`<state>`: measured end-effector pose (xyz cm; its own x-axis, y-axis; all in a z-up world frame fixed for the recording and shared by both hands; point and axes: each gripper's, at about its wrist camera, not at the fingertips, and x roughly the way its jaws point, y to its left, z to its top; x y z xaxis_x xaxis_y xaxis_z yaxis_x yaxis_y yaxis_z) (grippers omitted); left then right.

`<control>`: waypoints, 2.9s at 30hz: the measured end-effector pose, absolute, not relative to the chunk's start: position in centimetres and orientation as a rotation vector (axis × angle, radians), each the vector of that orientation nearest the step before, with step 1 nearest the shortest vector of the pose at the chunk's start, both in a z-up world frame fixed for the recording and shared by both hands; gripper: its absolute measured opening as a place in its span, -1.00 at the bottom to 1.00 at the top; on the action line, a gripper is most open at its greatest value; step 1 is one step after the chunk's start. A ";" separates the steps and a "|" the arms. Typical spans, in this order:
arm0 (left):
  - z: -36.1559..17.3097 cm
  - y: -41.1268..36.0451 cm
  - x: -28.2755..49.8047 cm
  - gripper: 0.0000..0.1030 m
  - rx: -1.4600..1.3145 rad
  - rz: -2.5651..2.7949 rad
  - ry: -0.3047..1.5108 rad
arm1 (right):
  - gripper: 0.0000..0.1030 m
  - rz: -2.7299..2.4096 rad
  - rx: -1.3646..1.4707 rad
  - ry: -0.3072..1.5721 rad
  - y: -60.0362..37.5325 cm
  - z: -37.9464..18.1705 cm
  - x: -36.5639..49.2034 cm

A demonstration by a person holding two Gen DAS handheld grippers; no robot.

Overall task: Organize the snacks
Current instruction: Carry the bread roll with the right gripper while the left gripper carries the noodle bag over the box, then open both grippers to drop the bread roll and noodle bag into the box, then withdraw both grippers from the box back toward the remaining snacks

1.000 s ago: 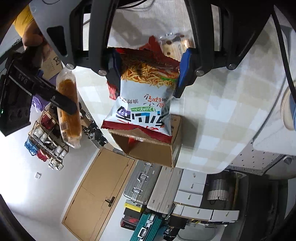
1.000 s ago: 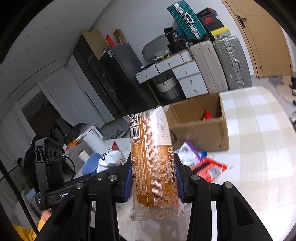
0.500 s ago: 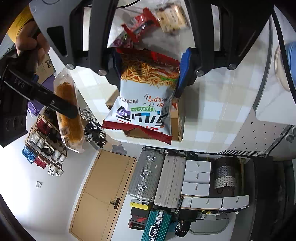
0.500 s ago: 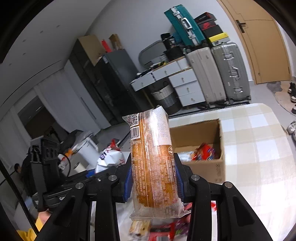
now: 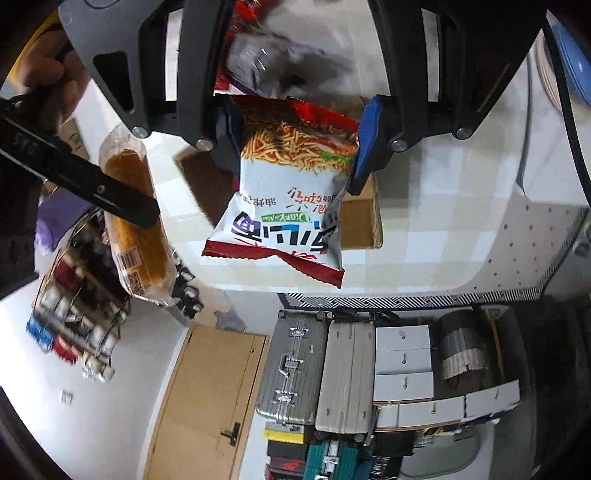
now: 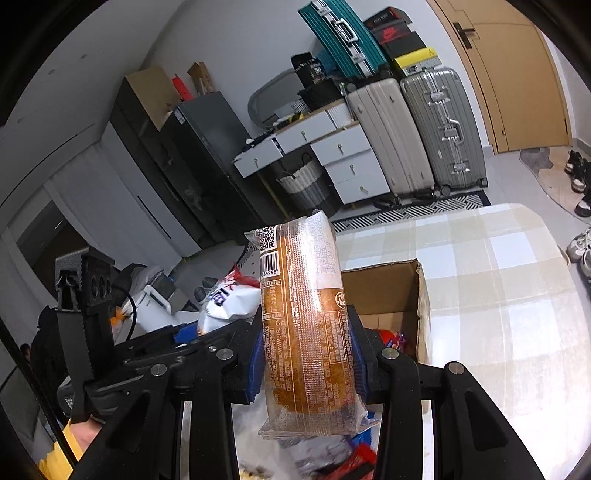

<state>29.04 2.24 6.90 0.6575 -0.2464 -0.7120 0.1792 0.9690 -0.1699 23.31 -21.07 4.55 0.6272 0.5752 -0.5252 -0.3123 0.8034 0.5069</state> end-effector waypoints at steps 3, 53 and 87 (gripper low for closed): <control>5.4 1.6 31.7 -0.09 -0.079 -0.251 0.866 | -0.26 0.517 0.408 0.770 -21.1 3.2 25.4; -1.8 1.1 36.8 0.50 0.010 -0.252 0.986 | -0.07 0.393 0.268 1.057 -18.3 -4.5 33.9; 7.0 3.0 24.9 0.57 -0.096 -0.181 0.777 | 0.01 0.375 0.173 0.792 -19.2 4.2 24.1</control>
